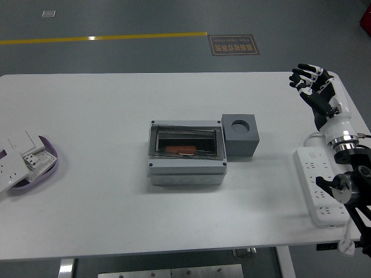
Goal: Pick up the cylinder from the cube,place it in the box,flap close box
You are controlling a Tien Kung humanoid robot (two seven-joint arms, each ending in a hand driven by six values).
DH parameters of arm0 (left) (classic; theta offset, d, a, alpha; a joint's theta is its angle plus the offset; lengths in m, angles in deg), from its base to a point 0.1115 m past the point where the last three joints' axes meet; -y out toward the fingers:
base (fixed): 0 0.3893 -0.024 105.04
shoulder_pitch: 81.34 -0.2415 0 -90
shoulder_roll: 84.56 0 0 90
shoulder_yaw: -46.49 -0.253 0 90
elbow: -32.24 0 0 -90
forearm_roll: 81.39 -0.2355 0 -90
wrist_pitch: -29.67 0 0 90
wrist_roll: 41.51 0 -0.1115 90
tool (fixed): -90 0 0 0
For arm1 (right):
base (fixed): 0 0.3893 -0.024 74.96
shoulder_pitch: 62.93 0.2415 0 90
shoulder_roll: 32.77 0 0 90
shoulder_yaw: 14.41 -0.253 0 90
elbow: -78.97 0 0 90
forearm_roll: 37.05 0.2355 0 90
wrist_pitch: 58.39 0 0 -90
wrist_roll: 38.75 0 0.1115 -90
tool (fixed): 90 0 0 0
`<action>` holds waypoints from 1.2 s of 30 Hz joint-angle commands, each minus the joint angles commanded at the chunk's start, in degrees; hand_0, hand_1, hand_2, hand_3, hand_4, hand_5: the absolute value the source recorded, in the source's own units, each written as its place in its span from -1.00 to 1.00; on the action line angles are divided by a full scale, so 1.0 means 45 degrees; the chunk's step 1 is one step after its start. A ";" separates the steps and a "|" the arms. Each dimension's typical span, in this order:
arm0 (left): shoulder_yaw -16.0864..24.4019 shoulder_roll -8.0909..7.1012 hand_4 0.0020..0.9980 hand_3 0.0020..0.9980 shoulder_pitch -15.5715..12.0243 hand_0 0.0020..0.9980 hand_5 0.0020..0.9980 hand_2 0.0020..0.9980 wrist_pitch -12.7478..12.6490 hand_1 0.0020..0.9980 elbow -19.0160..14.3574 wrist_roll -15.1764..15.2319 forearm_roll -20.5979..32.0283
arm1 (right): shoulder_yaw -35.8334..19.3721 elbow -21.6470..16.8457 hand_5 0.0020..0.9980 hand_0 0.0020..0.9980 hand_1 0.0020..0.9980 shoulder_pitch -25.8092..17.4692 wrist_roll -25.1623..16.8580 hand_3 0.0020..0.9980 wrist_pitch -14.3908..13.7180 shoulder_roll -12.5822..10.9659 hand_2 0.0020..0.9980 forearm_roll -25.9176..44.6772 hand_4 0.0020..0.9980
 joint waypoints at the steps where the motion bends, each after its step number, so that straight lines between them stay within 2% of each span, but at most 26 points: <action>1: 0.0012 0.0006 0.40 0.28 0.0003 0.19 -0.57 0.24 0.0000 0.26 0.0001 0.0002 0.0002 | -0.0006 0.0011 -0.69 0.35 0.24 -0.0003 0.0000 0.14 -0.0002 0.0006 0.22 -0.0001 0.47; 10: 0.0074 0.0133 0.40 0.28 0.0011 0.19 -0.57 0.24 0.0028 0.26 -0.0001 -0.0012 0.0046 | -0.0057 0.0209 -0.71 0.35 0.25 -0.0072 -0.0045 0.14 -0.0022 0.0161 0.22 0.0029 0.45; 36: 0.0023 -0.0081 0.40 0.28 0.0279 0.19 -0.57 0.24 0.0050 0.26 -0.0014 0.0016 0.0005 | -0.0163 0.0279 -0.71 0.35 0.24 -0.0213 -0.0067 0.14 -0.0045 0.0140 0.22 0.0069 0.44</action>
